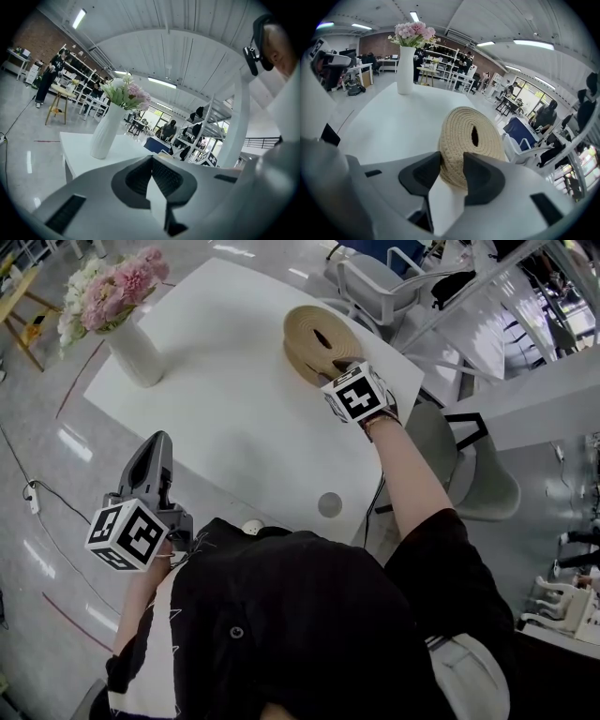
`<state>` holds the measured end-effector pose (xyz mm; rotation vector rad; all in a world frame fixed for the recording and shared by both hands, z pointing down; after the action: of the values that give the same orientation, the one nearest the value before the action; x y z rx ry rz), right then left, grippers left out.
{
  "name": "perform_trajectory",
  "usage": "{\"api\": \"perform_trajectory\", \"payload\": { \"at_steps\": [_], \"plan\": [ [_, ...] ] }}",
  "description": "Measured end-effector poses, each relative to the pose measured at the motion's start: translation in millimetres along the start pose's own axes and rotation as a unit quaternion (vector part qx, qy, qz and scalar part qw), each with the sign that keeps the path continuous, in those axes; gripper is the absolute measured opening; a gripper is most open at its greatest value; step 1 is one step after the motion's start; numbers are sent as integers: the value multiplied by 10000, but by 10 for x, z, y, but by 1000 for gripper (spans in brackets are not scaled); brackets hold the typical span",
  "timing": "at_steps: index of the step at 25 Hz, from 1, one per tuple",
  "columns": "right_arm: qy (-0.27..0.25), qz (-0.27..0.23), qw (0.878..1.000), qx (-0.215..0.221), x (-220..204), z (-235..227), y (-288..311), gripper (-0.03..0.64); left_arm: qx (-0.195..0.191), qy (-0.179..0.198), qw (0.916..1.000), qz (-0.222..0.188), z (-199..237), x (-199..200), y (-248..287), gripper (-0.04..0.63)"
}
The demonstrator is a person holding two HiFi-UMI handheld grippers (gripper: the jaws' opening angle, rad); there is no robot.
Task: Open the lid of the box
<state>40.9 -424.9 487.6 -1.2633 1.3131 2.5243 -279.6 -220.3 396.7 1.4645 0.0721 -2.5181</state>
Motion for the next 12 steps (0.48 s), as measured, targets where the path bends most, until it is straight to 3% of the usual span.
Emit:
{"api": "perform_trajectory", "payload": {
  "at_steps": [12],
  "plan": [
    [-14, 27, 9999, 108, -26, 57, -36, 138, -18, -30, 10000, 17, -31, -26, -3, 10]
  ]
}}
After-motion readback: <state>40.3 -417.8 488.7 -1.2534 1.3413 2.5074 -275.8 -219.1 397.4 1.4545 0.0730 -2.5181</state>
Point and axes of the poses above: the fingertips, and each gripper's own axes: y forward along the fingers, z to its left, x out of its top, the point moved 4 cm from there along -y, backward along the fingers, and after that the axes turned 9 degrees about -z, right-handed, at the moved point
